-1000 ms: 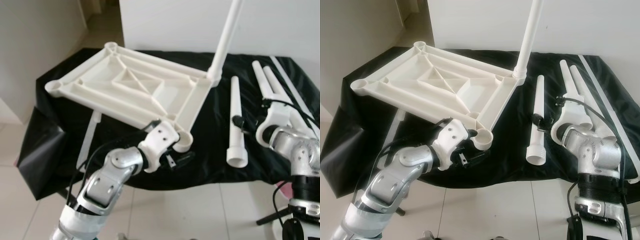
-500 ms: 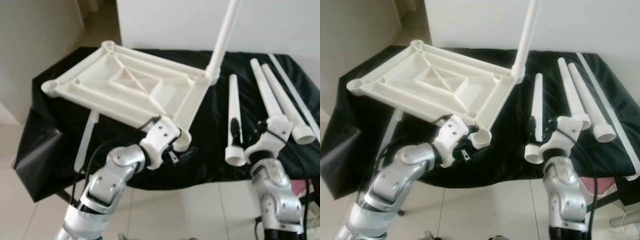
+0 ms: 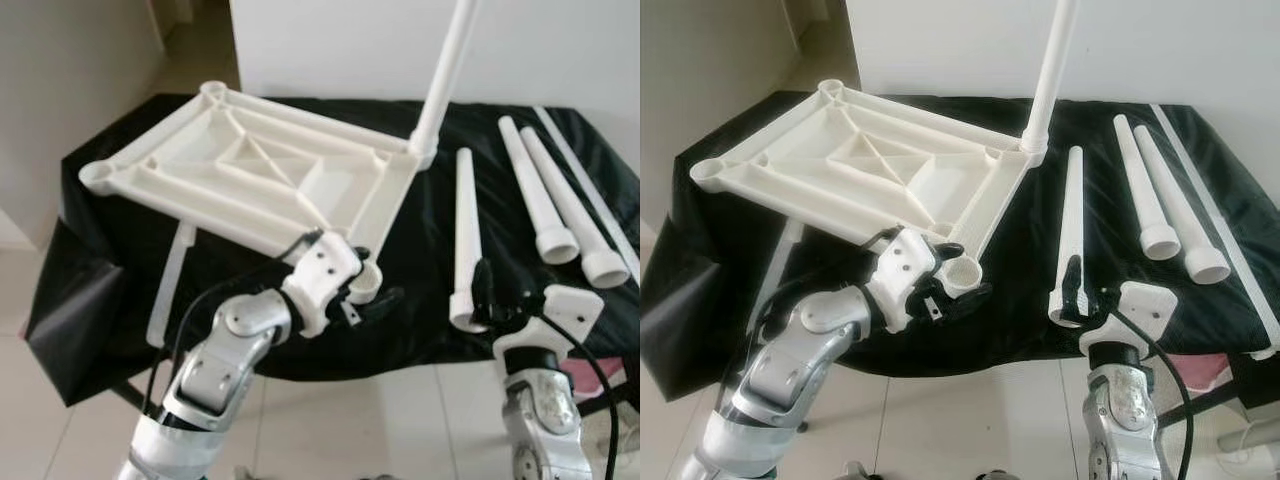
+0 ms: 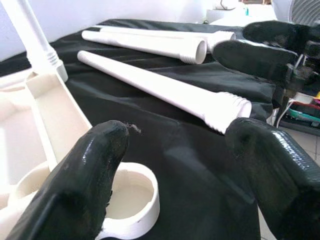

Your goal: Building children table

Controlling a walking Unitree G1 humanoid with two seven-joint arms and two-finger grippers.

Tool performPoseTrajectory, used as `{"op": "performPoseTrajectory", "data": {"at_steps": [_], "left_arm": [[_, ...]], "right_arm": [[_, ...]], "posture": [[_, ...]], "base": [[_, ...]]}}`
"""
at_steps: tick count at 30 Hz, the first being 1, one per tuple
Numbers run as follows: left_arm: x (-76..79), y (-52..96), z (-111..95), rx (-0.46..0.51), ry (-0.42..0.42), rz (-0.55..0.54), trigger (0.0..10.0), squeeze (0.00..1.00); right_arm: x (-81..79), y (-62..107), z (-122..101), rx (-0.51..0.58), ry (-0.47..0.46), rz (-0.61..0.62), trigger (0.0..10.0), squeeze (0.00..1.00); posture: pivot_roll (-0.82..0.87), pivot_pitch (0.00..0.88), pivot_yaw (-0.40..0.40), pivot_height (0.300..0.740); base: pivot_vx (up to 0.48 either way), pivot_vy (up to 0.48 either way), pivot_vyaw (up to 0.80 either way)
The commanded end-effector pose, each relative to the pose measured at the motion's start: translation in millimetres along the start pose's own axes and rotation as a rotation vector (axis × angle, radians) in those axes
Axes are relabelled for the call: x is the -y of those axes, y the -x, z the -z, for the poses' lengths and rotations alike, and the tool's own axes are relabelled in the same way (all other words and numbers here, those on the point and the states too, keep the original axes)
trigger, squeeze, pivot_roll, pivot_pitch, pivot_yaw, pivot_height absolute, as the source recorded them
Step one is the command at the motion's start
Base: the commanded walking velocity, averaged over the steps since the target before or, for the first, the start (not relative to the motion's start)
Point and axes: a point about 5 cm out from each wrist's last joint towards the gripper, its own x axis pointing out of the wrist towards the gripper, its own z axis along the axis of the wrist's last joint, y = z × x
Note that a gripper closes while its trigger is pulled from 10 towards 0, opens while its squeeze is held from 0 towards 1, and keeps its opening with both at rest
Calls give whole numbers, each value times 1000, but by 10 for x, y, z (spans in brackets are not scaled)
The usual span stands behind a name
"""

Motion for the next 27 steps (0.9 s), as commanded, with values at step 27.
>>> {"op": "performPoseTrajectory", "data": {"at_steps": [27], "left_arm": [[22,66,-32,54,4,44,10000,0]], "right_arm": [[48,113,358,-59,-46,49,10000,0]], "posture": [[-47,64,-11,740]], "base": [[0,0,0]]}}
